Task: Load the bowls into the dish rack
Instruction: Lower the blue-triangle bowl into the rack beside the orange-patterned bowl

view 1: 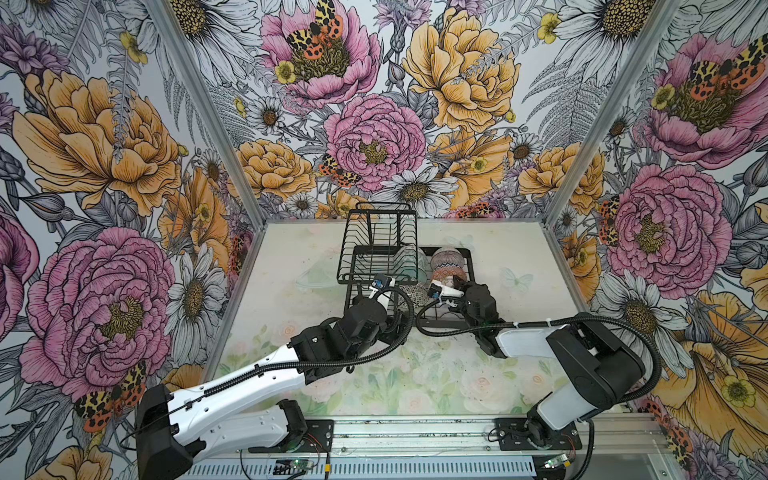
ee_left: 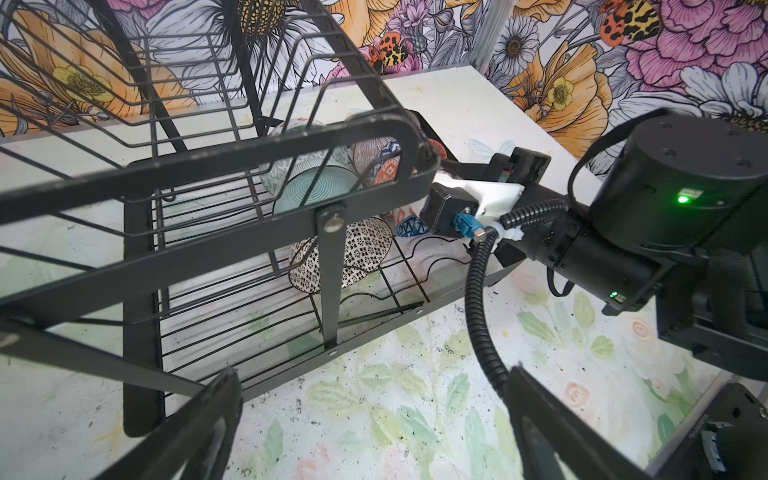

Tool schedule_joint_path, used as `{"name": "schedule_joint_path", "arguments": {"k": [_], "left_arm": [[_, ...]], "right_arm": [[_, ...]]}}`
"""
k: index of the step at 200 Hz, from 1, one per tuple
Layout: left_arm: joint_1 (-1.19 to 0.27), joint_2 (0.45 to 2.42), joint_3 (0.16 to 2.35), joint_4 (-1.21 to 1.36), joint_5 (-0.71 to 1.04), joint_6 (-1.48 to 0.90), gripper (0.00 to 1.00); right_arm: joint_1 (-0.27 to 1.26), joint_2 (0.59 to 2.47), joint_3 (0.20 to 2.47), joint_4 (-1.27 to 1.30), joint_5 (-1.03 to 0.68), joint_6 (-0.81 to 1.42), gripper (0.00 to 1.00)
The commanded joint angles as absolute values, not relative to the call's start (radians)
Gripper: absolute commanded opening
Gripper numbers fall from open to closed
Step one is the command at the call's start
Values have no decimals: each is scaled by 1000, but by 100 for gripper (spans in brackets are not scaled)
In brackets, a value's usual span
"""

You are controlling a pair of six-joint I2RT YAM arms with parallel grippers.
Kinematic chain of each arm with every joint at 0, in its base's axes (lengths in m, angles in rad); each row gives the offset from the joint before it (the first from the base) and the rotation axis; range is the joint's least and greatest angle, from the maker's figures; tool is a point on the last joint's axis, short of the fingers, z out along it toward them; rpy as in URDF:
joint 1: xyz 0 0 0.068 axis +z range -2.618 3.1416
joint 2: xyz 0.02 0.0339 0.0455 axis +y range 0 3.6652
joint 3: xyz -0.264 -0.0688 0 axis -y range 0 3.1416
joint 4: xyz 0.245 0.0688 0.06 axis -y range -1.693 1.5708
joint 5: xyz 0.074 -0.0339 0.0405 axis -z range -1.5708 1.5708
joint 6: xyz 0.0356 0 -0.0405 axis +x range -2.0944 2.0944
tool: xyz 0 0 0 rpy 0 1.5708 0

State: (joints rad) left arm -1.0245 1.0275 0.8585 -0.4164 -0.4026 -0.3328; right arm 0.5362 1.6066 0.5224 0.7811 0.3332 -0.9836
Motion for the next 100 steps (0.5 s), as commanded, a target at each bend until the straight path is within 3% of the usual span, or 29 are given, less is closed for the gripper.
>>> {"name": "schedule_joint_path", "arguments": {"k": [1, 100], "left_arm": [[-1017, 1014, 850, -422, -377, -338, 99], [-1012, 1007, 838, -426, -376, -344, 99]], "right_arm": [[534, 1630, 535, 904, 344, -1028, 0], [546, 1634, 496, 873, 312, -940, 0]]}}
